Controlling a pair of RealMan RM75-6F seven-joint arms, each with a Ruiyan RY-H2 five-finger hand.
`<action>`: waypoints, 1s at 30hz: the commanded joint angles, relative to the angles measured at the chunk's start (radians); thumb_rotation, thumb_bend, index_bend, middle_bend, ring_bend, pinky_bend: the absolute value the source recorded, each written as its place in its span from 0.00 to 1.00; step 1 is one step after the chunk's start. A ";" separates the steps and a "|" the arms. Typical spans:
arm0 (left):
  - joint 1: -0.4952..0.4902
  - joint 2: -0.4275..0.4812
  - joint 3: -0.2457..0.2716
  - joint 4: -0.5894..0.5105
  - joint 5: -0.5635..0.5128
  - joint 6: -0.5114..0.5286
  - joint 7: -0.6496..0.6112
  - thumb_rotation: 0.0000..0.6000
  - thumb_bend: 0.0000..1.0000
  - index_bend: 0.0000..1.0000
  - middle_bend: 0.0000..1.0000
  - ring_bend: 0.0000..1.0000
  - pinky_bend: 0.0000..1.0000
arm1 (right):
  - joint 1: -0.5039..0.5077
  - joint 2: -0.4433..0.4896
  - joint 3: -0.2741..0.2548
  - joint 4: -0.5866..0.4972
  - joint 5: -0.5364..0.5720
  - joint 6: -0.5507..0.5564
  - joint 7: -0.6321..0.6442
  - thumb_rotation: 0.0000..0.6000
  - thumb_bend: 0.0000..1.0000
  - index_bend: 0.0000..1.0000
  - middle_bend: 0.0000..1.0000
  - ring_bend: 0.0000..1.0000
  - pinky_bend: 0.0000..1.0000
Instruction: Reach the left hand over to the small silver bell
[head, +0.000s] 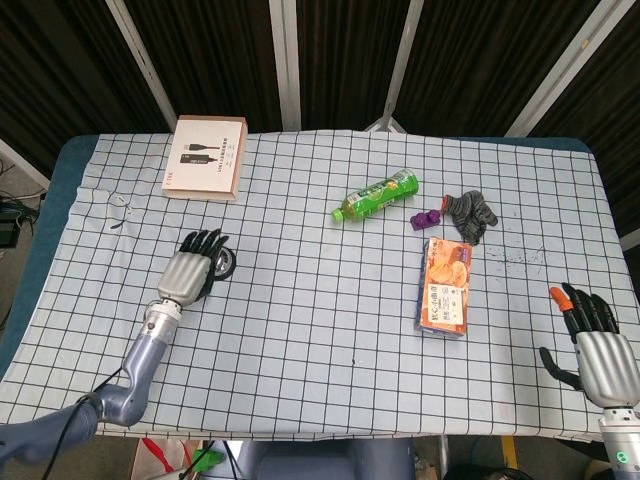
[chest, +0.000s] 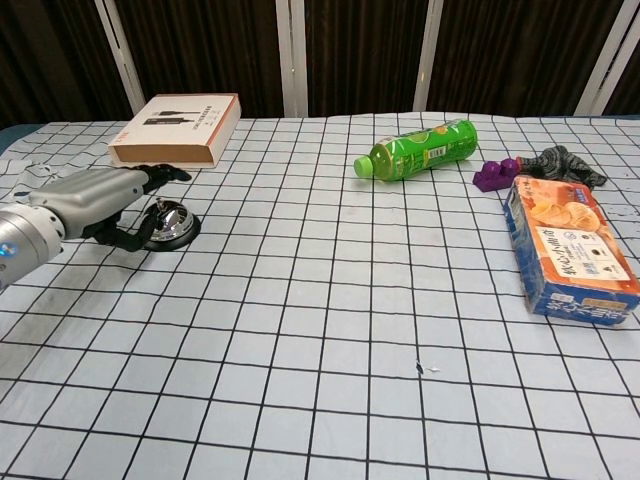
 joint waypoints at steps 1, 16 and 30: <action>-0.023 -0.053 0.007 0.072 -0.031 -0.038 -0.004 1.00 0.91 0.00 0.00 0.00 0.00 | -0.001 0.001 0.000 0.001 0.000 0.002 0.003 1.00 0.39 0.08 0.00 0.00 0.00; -0.027 -0.052 0.038 0.041 0.030 0.068 0.019 1.00 0.91 0.00 0.00 0.00 0.00 | -0.002 0.005 -0.001 0.007 -0.008 0.006 0.022 1.00 0.39 0.08 0.00 0.00 0.00; 0.280 0.489 0.149 -0.835 0.146 0.535 0.332 1.00 0.91 0.00 0.00 0.00 0.00 | -0.004 0.004 -0.012 -0.004 -0.031 0.014 0.007 1.00 0.39 0.08 0.00 0.00 0.00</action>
